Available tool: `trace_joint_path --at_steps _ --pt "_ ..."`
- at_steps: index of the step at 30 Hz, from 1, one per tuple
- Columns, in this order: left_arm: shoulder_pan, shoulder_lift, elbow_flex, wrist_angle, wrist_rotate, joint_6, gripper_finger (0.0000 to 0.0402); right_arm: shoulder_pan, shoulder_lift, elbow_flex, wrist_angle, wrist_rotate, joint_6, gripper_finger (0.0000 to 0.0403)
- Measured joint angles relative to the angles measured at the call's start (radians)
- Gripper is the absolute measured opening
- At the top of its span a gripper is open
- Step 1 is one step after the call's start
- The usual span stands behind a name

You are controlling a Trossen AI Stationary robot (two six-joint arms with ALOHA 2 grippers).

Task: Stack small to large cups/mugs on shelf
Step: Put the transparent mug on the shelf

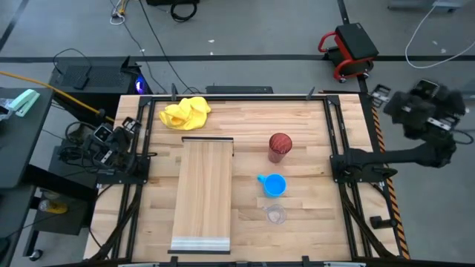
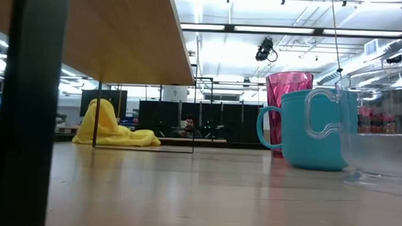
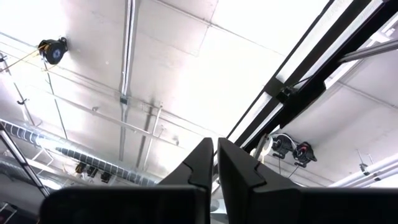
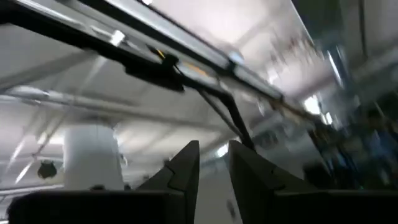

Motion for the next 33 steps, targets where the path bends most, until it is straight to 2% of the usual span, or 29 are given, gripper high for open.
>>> trace_joint_path --at_steps 7,10,13,15,18,26,30,33 --pt "0.000 0.000 0.000 -0.006 0.000 -0.005 0.0028 0.000 0.277 0.369 -0.949 0.003 0.062 0.0094" --pt "0.000 0.000 0.000 -0.010 0.000 -0.011 0.0024 0.010 0.369 0.468 -1.299 0.088 0.067 0.0094" --pt "0.000 0.000 0.001 -0.013 0.000 -0.011 0.0024 0.048 0.433 0.507 -1.531 0.169 0.077 0.0094" --pt "0.000 0.000 0.001 -0.018 0.000 -0.011 0.0027 0.095 0.457 0.504 -1.602 0.212 0.109 0.0094" --pt "0.000 0.000 0.001 -0.025 0.000 -0.022 0.0031 0.200 0.478 0.473 -1.608 0.293 0.177 0.0094" --pt "0.000 0.000 0.001 -0.052 0.000 -0.058 0.0024 0.600 0.599 0.393 -1.603 0.550 0.498 0.0094" --pt "0.000 0.000 0.001 -0.081 0.000 -0.064 0.0021 0.761 0.710 0.363 -1.602 0.616 0.669 0.0094" --pt "0.000 0.000 0.001 -0.103 0.000 -0.070 0.0023 0.839 0.801 0.351 -1.604 0.637 0.761 0.0094"
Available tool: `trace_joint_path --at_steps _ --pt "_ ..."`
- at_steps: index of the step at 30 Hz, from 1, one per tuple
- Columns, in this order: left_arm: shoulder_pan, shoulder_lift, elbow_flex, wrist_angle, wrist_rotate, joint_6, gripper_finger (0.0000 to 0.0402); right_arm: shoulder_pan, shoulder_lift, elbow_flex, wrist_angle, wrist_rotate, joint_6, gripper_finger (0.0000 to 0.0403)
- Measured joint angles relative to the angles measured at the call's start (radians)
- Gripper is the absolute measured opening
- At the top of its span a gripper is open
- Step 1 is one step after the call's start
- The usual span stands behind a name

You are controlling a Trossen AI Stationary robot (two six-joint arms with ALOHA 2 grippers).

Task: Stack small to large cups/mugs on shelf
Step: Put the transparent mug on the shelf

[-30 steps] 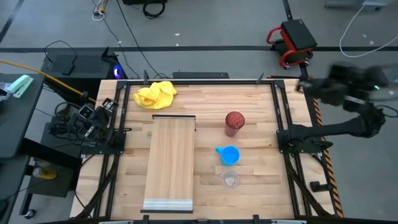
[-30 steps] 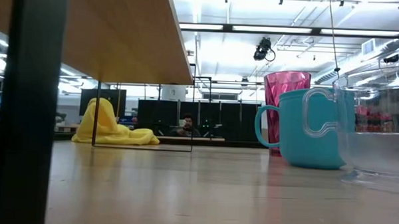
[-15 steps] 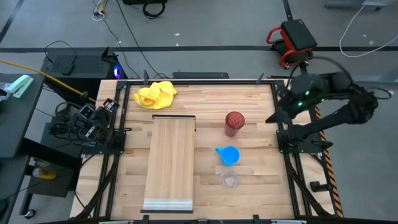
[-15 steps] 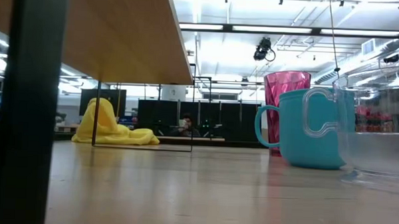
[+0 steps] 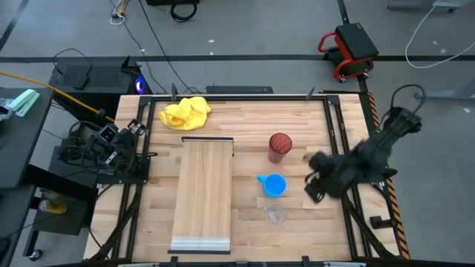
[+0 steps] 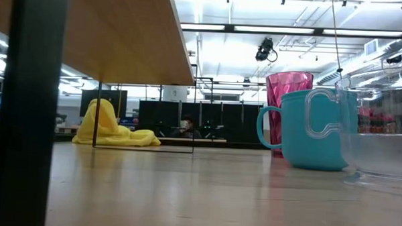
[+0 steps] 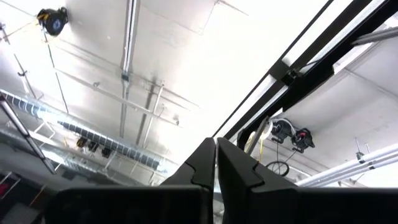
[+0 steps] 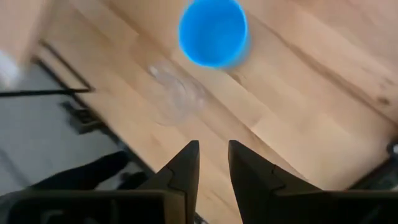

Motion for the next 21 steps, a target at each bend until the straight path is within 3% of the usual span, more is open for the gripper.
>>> trace_joint_path --at_steps 10,21 --pt "0.000 0.000 0.000 -0.053 0.000 -0.029 0.0036 0.052 0.269 -0.016 0.110 0.002 0.051 0.0094" --pt "0.000 0.000 0.000 -0.136 0.000 -0.115 0.0040 -0.007 0.367 -0.016 0.206 0.002 0.026 0.0123"
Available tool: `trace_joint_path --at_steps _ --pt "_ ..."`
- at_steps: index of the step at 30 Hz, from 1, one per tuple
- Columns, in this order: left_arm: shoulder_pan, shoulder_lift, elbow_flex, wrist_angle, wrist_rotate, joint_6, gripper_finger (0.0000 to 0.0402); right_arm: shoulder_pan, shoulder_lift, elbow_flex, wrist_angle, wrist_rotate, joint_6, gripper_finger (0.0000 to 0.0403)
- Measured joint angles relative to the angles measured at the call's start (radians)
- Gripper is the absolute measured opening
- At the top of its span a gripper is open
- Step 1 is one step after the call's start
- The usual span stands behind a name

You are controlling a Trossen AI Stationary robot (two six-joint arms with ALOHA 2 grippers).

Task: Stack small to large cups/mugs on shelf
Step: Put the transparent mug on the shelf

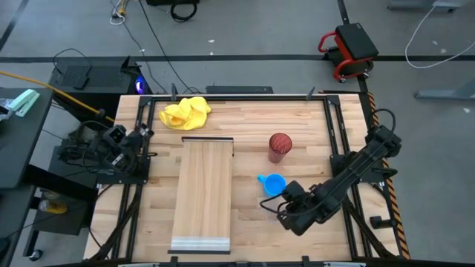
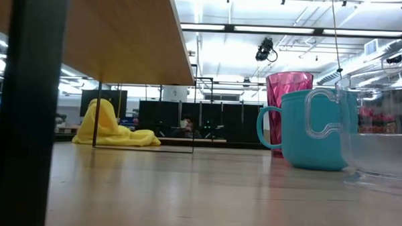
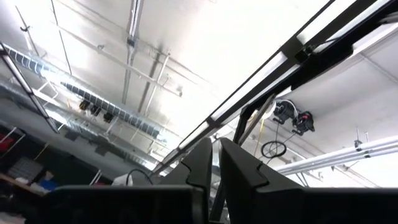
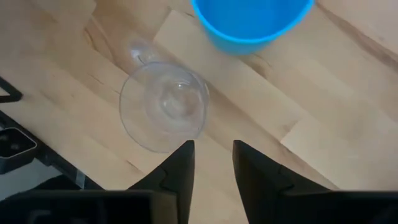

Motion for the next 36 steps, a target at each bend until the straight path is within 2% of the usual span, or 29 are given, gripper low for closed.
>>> trace_joint_path --at_steps 5,10,29,36 --pt "0.000 0.000 0.000 -0.035 0.000 -0.015 0.0040 -0.007 0.033 0.000 0.041 -0.003 -0.035 0.0153" --pt "0.000 0.000 0.000 -0.054 0.000 -0.018 0.0035 -0.028 0.075 0.000 0.039 -0.008 -0.041 0.0162" --pt "0.000 0.000 0.000 -0.110 0.000 -0.043 0.0040 -0.056 0.159 -0.001 0.046 -0.042 -0.067 0.0153" --pt "0.000 0.000 0.000 -0.115 0.000 -0.044 0.0043 -0.076 0.171 -0.001 0.048 -0.058 -0.078 0.0118"
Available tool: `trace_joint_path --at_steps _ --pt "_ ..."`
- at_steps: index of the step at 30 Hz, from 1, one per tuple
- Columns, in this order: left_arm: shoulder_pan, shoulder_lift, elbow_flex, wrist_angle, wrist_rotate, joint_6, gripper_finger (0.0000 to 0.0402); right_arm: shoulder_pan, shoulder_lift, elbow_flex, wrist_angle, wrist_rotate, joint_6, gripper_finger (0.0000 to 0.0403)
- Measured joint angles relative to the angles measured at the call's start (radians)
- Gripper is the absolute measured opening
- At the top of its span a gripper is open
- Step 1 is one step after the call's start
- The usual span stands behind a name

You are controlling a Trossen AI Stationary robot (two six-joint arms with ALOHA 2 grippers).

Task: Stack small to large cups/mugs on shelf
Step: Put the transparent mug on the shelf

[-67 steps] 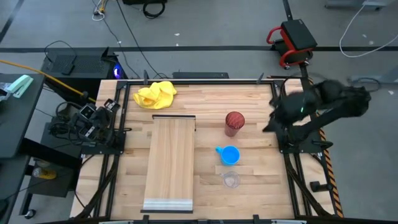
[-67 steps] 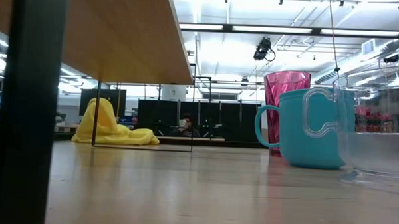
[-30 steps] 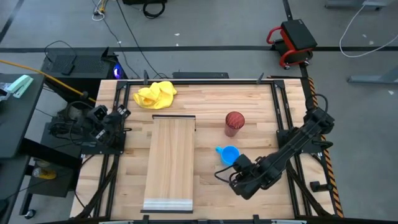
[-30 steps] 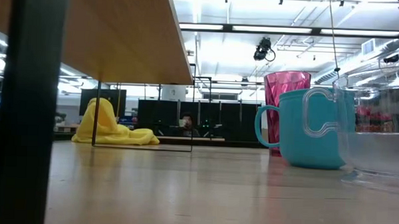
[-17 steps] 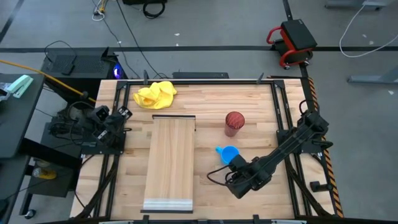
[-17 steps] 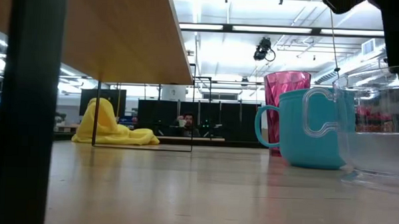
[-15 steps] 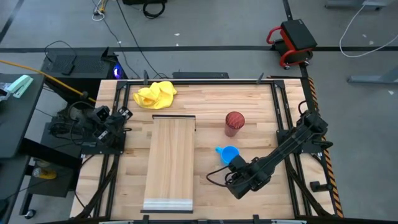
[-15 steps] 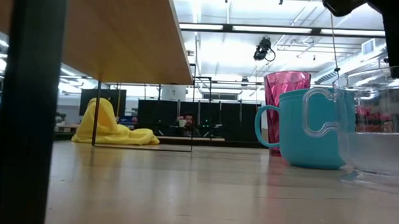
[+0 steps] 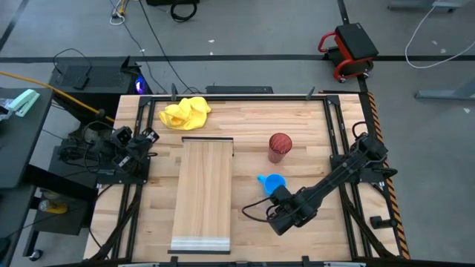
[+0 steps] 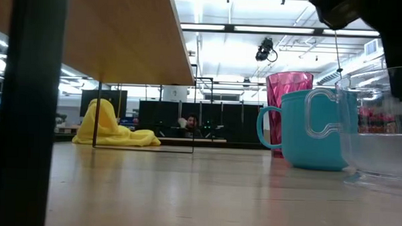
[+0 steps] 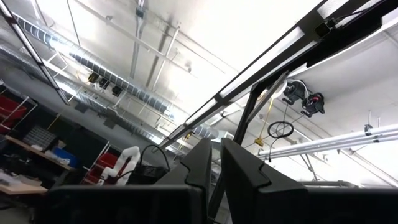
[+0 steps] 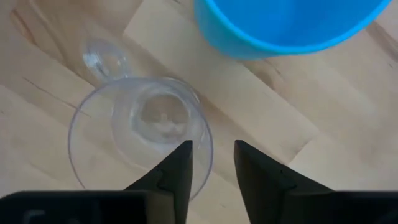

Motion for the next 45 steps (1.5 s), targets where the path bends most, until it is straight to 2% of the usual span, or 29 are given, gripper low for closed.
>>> trace_joint_path --at_steps 14,21,28,33,40,45 --pt "0.000 0.000 0.000 -0.006 0.000 0.000 0.0040 -0.042 0.004 0.000 0.003 -0.004 -0.071 0.0009" --pt "0.000 0.000 0.000 -0.006 0.000 0.005 0.0030 -0.043 0.004 0.006 0.008 -0.033 -0.144 0.0005" --pt "0.000 0.000 0.000 -0.006 0.000 0.007 0.0023 -0.042 -0.022 0.069 -0.003 -0.086 -0.255 0.0002" --pt "0.000 0.000 0.000 -0.005 -0.020 0.008 0.0028 -0.057 -0.081 0.185 -0.159 -0.106 -0.297 0.0002" --pt "0.000 0.000 0.000 -0.015 -0.060 0.008 0.0024 -0.150 -0.144 0.473 -0.449 -0.051 -0.374 0.0001" --pt "0.000 0.000 0.000 -0.037 -0.078 0.008 0.0018 -0.282 -0.156 0.632 -0.446 0.017 -0.526 0.0000"
